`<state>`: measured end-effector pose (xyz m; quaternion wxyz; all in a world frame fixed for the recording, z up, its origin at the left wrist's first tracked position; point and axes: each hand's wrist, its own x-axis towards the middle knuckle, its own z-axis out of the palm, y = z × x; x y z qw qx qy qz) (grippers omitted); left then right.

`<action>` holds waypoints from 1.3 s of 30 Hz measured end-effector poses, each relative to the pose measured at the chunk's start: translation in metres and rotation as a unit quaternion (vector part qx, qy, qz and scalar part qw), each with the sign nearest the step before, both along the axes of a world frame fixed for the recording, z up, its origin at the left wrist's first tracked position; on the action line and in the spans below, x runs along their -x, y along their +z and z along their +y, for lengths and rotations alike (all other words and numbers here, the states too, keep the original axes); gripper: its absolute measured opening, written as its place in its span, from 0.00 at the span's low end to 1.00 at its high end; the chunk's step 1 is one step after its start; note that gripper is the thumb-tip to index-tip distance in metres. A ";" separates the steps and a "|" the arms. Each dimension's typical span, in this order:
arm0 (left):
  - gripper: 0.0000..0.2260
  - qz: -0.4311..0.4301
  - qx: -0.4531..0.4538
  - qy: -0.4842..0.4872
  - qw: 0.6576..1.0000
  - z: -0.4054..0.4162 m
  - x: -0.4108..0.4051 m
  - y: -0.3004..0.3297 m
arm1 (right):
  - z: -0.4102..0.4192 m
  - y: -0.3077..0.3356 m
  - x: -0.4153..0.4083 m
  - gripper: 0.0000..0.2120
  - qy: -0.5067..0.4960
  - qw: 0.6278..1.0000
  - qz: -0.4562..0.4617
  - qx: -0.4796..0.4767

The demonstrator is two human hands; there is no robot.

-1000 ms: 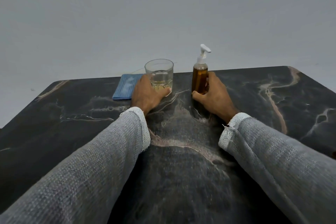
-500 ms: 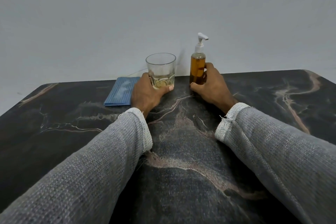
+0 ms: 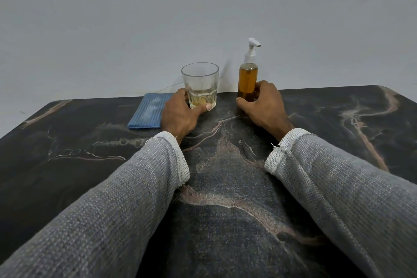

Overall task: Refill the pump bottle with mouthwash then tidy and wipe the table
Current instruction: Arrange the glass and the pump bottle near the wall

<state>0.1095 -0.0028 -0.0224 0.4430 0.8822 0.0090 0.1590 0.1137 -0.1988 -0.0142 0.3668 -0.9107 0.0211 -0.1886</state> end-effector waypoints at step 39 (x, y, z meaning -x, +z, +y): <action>0.30 0.014 -0.023 -0.004 1.000 0.002 -0.007 -0.004 | 0.002 0.003 0.000 0.28 0.002 0.999 0.038 0.018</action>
